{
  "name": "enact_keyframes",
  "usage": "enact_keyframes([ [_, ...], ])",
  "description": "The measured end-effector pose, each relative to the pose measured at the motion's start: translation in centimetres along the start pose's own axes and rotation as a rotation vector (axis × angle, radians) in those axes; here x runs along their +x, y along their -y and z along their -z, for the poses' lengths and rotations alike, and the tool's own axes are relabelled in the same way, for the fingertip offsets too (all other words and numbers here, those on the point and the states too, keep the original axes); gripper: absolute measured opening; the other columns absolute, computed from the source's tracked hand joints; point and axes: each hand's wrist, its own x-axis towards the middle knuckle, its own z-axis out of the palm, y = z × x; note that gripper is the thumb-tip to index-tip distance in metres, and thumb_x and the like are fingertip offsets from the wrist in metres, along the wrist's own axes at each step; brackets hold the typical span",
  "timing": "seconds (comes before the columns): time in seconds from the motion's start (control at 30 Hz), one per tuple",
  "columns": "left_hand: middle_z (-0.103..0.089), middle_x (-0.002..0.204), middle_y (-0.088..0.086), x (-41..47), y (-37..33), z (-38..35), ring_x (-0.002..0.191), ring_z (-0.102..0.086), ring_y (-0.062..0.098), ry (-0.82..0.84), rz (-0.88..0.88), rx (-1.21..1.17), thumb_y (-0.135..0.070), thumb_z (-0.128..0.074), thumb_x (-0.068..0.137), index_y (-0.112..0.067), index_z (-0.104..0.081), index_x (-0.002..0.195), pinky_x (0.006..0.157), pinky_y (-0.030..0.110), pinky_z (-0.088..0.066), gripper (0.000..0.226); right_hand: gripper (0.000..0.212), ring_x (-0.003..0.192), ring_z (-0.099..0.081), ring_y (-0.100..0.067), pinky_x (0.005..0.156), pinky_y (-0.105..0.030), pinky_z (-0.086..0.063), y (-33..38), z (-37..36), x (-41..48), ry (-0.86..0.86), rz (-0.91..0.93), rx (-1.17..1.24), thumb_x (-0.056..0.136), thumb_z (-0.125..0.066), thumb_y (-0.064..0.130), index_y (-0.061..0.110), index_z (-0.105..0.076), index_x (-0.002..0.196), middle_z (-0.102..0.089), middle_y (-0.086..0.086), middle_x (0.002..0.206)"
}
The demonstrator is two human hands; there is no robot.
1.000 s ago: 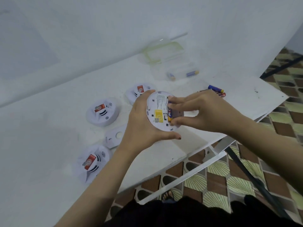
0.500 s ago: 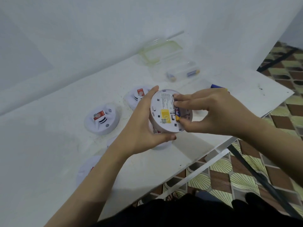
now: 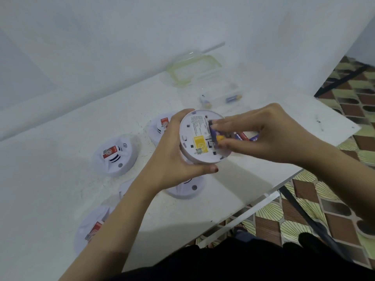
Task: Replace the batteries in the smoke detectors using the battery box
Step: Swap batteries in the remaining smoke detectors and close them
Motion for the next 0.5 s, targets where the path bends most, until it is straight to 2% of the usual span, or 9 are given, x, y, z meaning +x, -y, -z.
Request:
enact_keyframes([
  [0.07, -0.045, 0.129, -0.02, 0.7, 0.0, -0.2, 0.119, -0.047, -0.006, -0.03, 0.007, 0.002, -0.047, -0.082, 0.049, -0.039, -0.028, 0.128, 0.094, 0.009, -0.041, 0.096, 0.027, 0.086, -0.07, -0.006, 0.066, -0.028, -0.055, -0.7, 0.5, -0.1, -0.129, -0.052, 0.048, 0.085, -0.059, 0.032, 0.016, -0.074, 0.1, -0.073, 0.006, 0.094],
  [0.13, -0.039, 0.127, -0.033, 1.2, 0.2, -0.5, 0.12, -0.042, -0.012, -0.064, 0.009, 0.012, -0.048, -0.081, 0.05, -0.043, -0.027, 0.127, 0.094, 0.005, -0.037, 0.094, 0.022, 0.087, -0.065, 0.008, 0.067, -0.012, -0.052, -1.9, 1.2, -0.2, -0.208, -0.128, 0.124, 0.086, -0.057, 0.031, 0.021, -0.072, 0.099, -0.069, 0.015, 0.092],
  [0.2, -0.036, 0.127, -0.037, 1.6, 0.7, -0.8, 0.121, -0.039, -0.014, -0.088, 0.026, 0.004, -0.047, -0.081, 0.053, -0.045, -0.025, 0.128, 0.095, 0.004, -0.035, 0.093, 0.021, 0.086, -0.063, 0.013, 0.07, -0.005, -0.048, -3.5, 1.8, -0.6, -0.205, -0.205, 0.19, 0.085, -0.055, 0.035, 0.026, -0.071, 0.095, -0.065, 0.023, 0.09],
  [0.3, -0.034, 0.129, -0.035, 2.3, 1.3, -1.1, 0.122, -0.038, -0.015, -0.133, 0.043, 0.006, -0.033, -0.086, 0.057, -0.043, -0.024, 0.13, 0.095, 0.003, -0.034, 0.096, 0.019, 0.088, -0.057, 0.021, 0.073, -0.008, -0.05, -6.7, 2.6, -1.5, -0.041, -0.266, 0.102, 0.084, -0.057, 0.036, 0.027, -0.074, 0.089, -0.062, 0.03, 0.089],
  [0.4, -0.037, 0.123, -0.044, 3.0, 1.8, -1.2, 0.121, -0.04, -0.015, -0.18, 0.031, 0.028, -0.021, -0.085, 0.057, -0.037, -0.028, 0.129, 0.092, 0.002, -0.036, 0.094, 0.024, 0.098, -0.051, 0.02, 0.08, -0.008, -0.045, -9.5, 3.4, -1.2, 0.267, -0.222, -0.032, 0.082, -0.056, 0.042, 0.03, -0.076, 0.085, -0.064, 0.022, 0.102],
  [0.43, -0.038, 0.122, -0.045, 3.3, 1.8, -1.3, 0.12, -0.041, -0.015, -0.202, 0.032, 0.028, -0.019, -0.085, 0.056, -0.036, -0.029, 0.129, 0.091, 0.002, -0.037, 0.094, 0.026, 0.1, -0.051, 0.018, 0.081, -0.008, -0.042, -10.2, 3.6, -0.8, 0.321, -0.205, -0.038, 0.081, -0.054, 0.046, 0.032, -0.076, 0.087, -0.063, 0.021, 0.106],
  [0.5, -0.039, 0.12, -0.045, 3.8, 1.9, -1.4, 0.118, -0.042, -0.015, -0.256, 0.029, 0.025, -0.021, -0.088, 0.053, -0.035, -0.03, 0.128, 0.089, 0.002, -0.039, 0.095, 0.028, 0.099, -0.055, 0.012, 0.08, -0.009, -0.041, -11.3, 3.9, 0.6, 0.307, -0.204, -0.004, 0.082, -0.054, 0.05, 0.033, -0.075, 0.089, -0.064, 0.022, 0.104],
])
